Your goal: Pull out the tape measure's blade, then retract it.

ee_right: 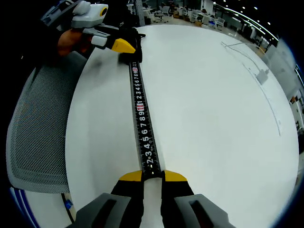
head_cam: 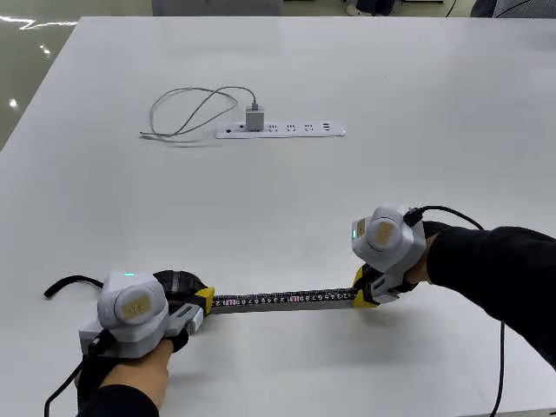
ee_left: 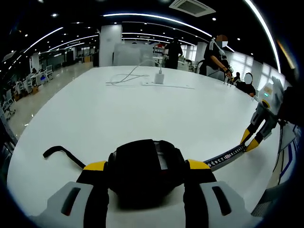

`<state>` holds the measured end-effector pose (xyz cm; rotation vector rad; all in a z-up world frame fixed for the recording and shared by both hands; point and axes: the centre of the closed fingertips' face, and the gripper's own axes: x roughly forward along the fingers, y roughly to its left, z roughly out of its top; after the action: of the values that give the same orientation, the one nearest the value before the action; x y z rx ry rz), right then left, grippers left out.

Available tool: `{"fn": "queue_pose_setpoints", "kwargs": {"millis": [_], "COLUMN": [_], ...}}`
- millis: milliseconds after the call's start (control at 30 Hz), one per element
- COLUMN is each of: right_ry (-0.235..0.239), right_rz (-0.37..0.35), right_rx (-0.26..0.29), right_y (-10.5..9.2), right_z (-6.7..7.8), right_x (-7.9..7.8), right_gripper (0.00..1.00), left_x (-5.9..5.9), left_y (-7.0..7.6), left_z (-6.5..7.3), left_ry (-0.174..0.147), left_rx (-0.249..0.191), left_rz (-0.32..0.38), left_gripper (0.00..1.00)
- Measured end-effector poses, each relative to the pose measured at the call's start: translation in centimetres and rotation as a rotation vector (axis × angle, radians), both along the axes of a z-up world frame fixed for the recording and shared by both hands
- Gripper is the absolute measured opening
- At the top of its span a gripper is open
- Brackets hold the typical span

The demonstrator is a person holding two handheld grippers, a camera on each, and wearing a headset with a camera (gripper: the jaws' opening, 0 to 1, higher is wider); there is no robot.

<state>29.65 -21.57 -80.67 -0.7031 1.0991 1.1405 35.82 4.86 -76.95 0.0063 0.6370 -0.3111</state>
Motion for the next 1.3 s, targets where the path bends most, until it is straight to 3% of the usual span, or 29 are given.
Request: {"fn": "queue_pose_setpoints", "kwargs": {"millis": [133,200,367,600,767,1300], "right_ry": [0.001,-0.022,-0.035,-0.021,-0.016,-0.021], "right_rz": [-0.006,0.052,0.081,0.057,0.040,0.041], "right_rx": [0.007,0.005,-0.003,0.009,0.011,-0.006], "right_y": [0.1,0.1,0.4,0.7,0.9,1.5], "right_z": [0.0,0.0,0.0,-0.1,-0.1,-0.1], "right_x": [0.0,-0.1,-0.2,0.0,0.0,0.0], "right_gripper": [0.09,0.09,0.09,0.10,0.10,0.10], "left_x": [0.0,0.0,0.0,0.0,0.0,0.0], "left_y": [-0.1,-0.1,-0.2,-0.2,-0.2,-0.3], "left_z": [0.0,0.0,-0.1,-0.1,-0.2,-0.3], "left_ry": [0.006,0.004,0.005,-0.018,-0.002,0.006], "left_rx": [-0.006,-0.006,0.000,0.006,0.004,-0.002], "left_rz": [-0.009,-0.016,-0.029,-0.037,-0.039,-0.038], "left_gripper": [0.60,0.60,0.60,0.60,0.60,0.60]}}
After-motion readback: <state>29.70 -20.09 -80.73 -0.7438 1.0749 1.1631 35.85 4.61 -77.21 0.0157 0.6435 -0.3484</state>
